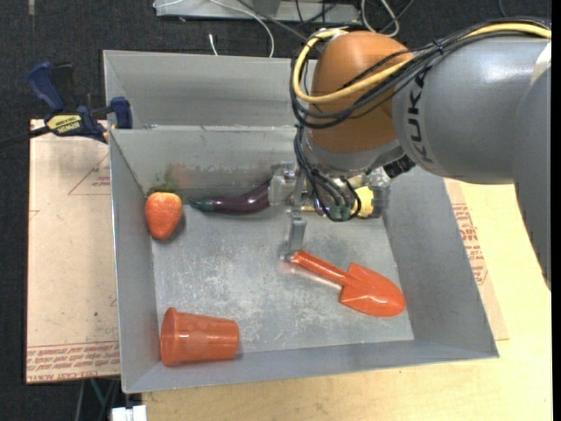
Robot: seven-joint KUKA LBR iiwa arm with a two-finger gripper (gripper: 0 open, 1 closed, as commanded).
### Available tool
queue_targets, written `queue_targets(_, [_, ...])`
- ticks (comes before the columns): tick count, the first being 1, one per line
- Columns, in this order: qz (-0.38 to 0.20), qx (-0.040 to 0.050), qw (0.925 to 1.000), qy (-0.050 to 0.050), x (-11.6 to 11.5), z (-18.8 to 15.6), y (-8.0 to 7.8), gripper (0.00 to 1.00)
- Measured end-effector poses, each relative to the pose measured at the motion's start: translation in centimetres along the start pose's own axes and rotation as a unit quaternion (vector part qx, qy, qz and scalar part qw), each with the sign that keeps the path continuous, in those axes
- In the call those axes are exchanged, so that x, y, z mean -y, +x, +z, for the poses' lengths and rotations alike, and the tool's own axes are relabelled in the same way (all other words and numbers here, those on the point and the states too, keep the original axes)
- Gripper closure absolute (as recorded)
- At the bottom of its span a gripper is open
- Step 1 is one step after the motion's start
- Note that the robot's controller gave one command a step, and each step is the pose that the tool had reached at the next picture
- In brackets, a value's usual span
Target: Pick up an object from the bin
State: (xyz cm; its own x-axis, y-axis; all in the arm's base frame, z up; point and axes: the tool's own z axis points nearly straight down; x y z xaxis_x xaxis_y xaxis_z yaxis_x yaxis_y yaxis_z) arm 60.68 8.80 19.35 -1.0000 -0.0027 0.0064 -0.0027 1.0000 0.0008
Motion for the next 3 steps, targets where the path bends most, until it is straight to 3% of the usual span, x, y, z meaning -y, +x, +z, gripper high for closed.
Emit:
queue_targets(1, [0.002,0.004,1.0,0.0,0.1,-0.5,-0.2,0.0])
queue_targets(2, [-0.024,0.004,0.9997,0.0,8.7,12.0,3.3,0.0])
queue_targets(3, [-0.061,0.0142,0.9981,-0.002,7.1,3.1,0.0,0.0])
